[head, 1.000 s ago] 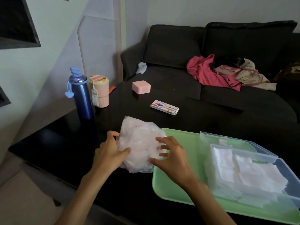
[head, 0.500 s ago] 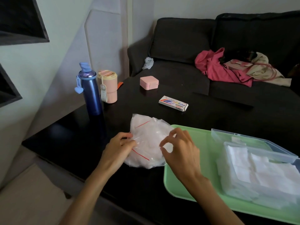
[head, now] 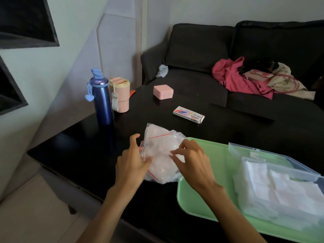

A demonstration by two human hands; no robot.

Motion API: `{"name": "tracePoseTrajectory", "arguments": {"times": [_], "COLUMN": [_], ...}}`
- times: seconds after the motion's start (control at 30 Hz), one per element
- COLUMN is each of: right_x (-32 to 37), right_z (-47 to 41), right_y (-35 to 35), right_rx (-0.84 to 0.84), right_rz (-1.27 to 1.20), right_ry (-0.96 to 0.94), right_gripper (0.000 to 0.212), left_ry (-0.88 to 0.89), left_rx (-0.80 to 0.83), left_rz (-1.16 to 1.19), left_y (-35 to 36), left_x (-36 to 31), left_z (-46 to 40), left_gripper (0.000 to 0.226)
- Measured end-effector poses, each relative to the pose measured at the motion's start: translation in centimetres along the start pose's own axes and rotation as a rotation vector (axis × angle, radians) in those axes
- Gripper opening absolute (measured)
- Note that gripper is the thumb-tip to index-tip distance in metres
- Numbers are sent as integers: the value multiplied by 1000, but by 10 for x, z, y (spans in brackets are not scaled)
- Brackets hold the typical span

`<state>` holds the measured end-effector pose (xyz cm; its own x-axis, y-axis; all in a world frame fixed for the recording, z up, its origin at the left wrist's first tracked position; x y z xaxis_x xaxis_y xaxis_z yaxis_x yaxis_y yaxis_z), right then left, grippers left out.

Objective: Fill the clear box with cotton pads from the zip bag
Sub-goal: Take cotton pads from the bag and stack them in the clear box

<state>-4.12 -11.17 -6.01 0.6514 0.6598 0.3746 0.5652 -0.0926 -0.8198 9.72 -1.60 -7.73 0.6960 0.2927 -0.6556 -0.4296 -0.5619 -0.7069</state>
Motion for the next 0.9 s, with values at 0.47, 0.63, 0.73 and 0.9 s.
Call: {"name": "tracePoseTrajectory", "arguments": {"times": [0.47, 0.63, 0.73, 0.9], "right_x": [-40, -41, -41, -47], "right_z": [0, -4, -3, 2], "right_y": [-35, -37, -42, -54], "right_rx": [440, 566, 622, 687], "right_rz": [-844, -1140, -1203, -1301], "right_ry": [405, 668, 738, 745], "right_gripper": [8, 8, 7, 14], "left_ry": [182, 213, 176, 325], "left_rx": [-96, -3, 93, 124], "left_rz": [34, 404, 426, 118], "left_y": [-8, -7, -2, -3], "left_x": [-29, -54, -63, -78], "left_z": [-17, -18, -19, -24], "left_gripper": [67, 53, 54, 56]}}
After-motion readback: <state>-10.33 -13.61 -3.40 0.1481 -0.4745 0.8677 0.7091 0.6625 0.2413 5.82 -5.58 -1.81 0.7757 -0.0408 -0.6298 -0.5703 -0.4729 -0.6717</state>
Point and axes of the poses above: each hand's wrist, its own z-axis away from the middle knuckle, its own y-axis out of the palm, x = y × z, the point moved 2 cm from there along -z, towards the middle knuckle, and after that the axes turned 14 degrees about y, right-handed, at the moved point
